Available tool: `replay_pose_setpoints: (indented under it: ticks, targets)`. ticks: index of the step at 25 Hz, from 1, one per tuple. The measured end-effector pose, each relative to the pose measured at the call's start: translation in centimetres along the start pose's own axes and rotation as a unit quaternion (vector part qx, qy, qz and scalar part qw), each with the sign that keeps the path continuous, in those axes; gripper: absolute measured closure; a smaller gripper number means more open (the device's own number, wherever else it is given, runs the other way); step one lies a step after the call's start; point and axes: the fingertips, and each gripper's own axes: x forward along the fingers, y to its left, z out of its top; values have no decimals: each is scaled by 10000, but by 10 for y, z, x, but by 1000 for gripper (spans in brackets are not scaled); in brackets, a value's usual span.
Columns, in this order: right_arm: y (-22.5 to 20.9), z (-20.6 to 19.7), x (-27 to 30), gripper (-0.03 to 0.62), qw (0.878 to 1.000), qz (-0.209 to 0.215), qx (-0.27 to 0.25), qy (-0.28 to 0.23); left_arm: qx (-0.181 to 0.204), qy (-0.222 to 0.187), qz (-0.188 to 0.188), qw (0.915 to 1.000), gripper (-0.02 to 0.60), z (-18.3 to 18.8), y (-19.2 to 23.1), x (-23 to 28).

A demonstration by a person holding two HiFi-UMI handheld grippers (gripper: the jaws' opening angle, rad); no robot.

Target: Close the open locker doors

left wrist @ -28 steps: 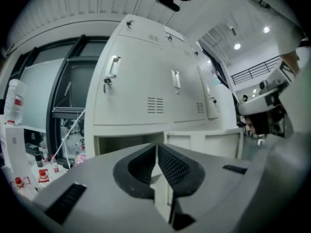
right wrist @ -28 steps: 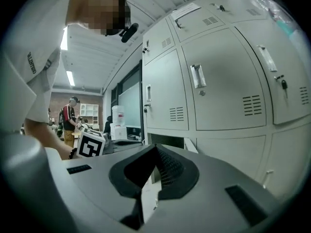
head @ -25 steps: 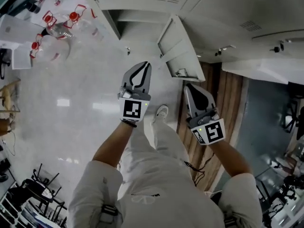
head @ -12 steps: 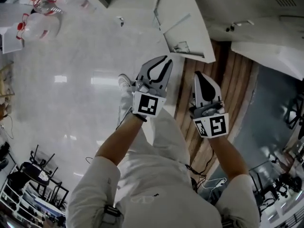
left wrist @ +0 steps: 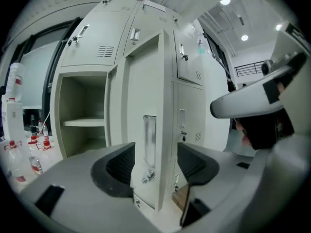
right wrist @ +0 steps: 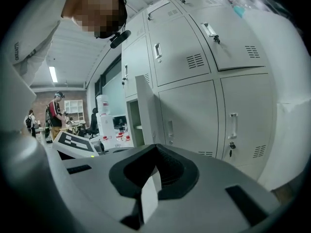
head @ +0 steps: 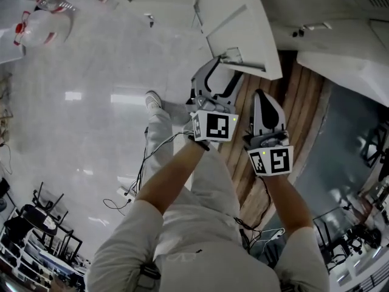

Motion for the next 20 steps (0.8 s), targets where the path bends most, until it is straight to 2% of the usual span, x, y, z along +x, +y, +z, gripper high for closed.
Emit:
replay_pose_setpoints:
  ticks: [3,6,10,12,14,16,20]
  targets:
    - [-2,0,2,583,9999,-91,56,-28,11,88,231,9997,331,5,-8,14]
    - [-5,1,2,583,9998,-148,99,-35,-144,210,519,9983,434,7,-4,16]
    - [-8,0,3,583,9999,-135,97,32,-296,260,631,9972,449,3,7,2]
    - [-5,-1,7,583,9999,-56,64,82,-244,227,683,9971,461,2,22,-12]
    - [4,-2,13,583,9999,101,-31,137,-158,152,769,9968,477,1,42,-28]
    - [17,-2,23,583,9992,334,-149,179,-235,147,881,9957,480,-4,66,-43]
    - [69,-3,64,583,9926,1112,-427,254,-486,198,1041,9932,482,-15,123,-65]
